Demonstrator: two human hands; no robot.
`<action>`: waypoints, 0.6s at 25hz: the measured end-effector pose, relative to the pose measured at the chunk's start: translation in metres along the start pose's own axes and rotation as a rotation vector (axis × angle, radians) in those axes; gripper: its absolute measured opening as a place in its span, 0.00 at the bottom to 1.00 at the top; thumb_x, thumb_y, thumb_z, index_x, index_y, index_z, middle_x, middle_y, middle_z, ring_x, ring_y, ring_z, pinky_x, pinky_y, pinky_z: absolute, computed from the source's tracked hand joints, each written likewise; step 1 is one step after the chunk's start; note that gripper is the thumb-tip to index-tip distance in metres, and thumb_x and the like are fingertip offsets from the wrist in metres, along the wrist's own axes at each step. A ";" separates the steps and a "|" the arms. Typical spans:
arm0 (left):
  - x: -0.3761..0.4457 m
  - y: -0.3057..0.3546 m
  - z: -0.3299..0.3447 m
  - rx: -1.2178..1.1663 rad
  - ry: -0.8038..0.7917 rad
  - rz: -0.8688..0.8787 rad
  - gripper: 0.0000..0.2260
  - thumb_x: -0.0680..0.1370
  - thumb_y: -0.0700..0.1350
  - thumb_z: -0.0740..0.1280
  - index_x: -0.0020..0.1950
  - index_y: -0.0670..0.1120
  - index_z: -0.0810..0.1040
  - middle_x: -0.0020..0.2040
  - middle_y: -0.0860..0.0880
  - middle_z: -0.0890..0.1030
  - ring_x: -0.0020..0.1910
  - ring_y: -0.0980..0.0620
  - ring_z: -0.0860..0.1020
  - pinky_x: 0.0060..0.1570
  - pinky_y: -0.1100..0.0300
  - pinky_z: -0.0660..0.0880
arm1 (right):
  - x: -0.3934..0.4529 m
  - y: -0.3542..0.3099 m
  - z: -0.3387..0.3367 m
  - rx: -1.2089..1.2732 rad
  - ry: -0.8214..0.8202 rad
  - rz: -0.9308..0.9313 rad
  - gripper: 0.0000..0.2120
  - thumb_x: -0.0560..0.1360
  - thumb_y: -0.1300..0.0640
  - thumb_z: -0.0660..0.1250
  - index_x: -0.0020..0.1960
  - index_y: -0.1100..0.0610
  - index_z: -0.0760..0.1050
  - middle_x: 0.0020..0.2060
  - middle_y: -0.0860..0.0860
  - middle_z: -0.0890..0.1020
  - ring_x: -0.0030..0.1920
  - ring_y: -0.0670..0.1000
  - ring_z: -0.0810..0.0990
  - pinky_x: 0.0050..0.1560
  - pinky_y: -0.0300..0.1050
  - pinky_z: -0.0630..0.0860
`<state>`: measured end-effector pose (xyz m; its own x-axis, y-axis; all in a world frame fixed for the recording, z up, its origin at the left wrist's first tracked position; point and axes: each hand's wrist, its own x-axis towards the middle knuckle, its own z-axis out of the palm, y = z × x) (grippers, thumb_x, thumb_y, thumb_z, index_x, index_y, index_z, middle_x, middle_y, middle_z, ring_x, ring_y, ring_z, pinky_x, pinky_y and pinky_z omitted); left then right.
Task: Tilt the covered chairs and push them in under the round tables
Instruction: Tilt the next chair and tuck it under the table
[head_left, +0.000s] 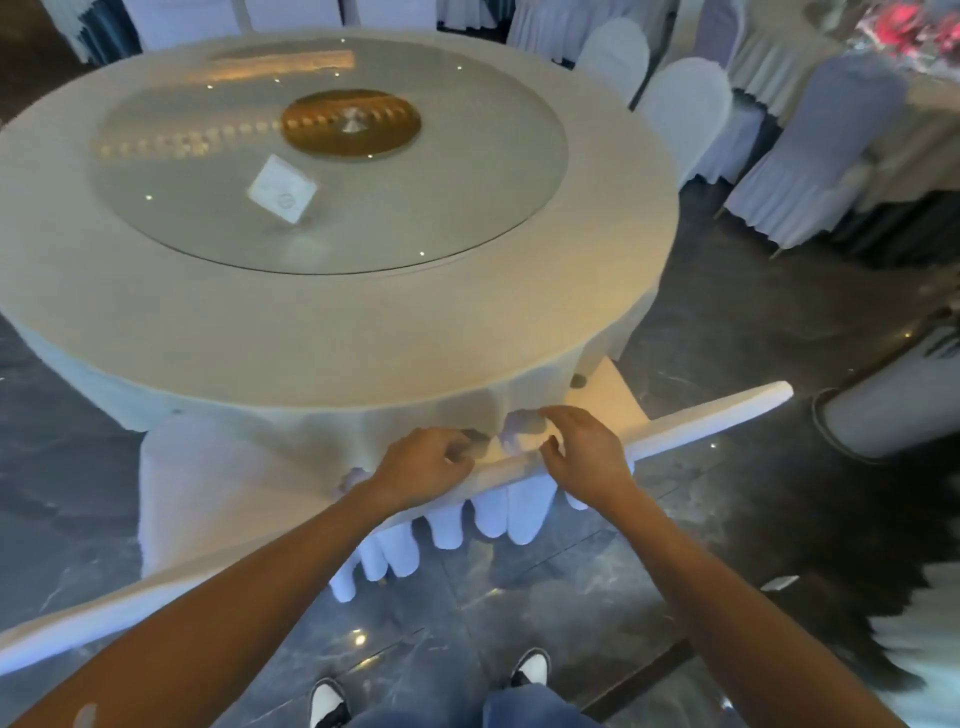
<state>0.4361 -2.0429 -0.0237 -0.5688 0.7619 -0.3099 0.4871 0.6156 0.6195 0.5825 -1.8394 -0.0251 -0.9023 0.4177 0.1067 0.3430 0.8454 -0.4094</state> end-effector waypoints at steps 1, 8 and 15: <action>0.011 0.021 0.011 -0.005 -0.010 0.019 0.15 0.76 0.54 0.65 0.61 0.56 0.81 0.56 0.55 0.83 0.53 0.50 0.81 0.54 0.52 0.77 | -0.003 0.026 -0.016 -0.016 0.001 0.027 0.21 0.71 0.65 0.69 0.64 0.61 0.77 0.59 0.58 0.81 0.56 0.60 0.79 0.54 0.54 0.77; 0.089 0.119 0.081 0.114 -0.152 0.016 0.22 0.75 0.53 0.67 0.69 0.53 0.74 0.66 0.52 0.79 0.62 0.49 0.77 0.61 0.52 0.74 | 0.002 0.197 -0.065 -0.325 -0.190 0.207 0.25 0.63 0.61 0.71 0.60 0.59 0.74 0.55 0.58 0.77 0.57 0.64 0.75 0.58 0.61 0.71; 0.163 0.156 0.128 0.221 -0.287 0.048 0.32 0.75 0.57 0.70 0.76 0.49 0.66 0.73 0.50 0.70 0.71 0.48 0.69 0.66 0.53 0.67 | 0.028 0.261 -0.075 -0.575 -0.363 0.187 0.30 0.71 0.51 0.73 0.71 0.53 0.67 0.73 0.57 0.65 0.76 0.61 0.56 0.73 0.67 0.48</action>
<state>0.5047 -1.7971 -0.0698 -0.3485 0.7969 -0.4934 0.6578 0.5829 0.4769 0.6666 -1.5819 -0.0610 -0.8105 0.5206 -0.2685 0.4945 0.8538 0.1628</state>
